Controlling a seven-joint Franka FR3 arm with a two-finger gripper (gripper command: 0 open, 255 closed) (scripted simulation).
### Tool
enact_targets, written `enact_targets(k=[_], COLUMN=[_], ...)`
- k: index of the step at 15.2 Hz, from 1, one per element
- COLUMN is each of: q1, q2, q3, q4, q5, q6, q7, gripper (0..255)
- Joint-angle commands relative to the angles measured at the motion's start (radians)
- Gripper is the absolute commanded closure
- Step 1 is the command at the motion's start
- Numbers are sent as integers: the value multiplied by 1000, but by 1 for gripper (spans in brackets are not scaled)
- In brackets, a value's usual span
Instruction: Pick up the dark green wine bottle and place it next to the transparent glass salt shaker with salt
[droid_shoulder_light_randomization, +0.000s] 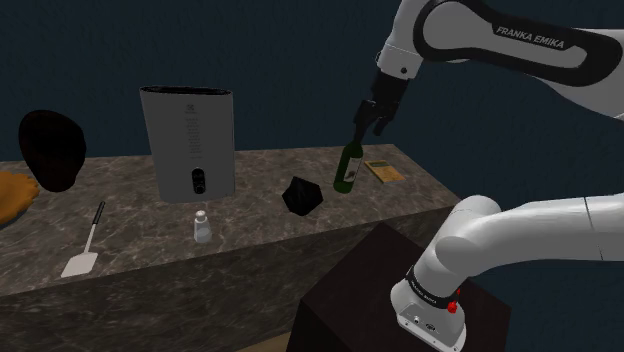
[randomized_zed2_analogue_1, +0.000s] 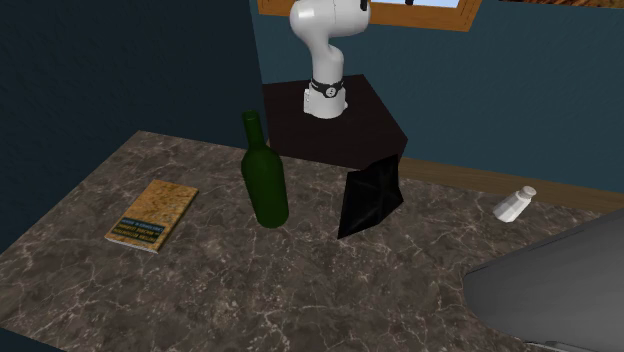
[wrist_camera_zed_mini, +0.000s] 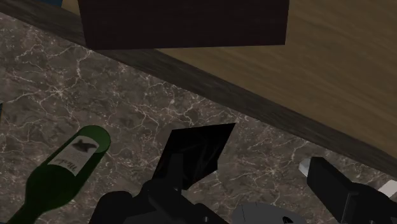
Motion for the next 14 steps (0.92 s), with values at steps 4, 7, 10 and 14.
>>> enact_targets(k=[4,7,10,14], q1=[-29,-57,-82,-111], q2=[59,125,196,298], q3=[-40,-80,-120,-173], q4=[4,16,37,80], q5=[-34,-63,-88,-113], q6=[57,113,167,233], q7=[-31,-60,-87,-123], gripper=[0,0,0,0])
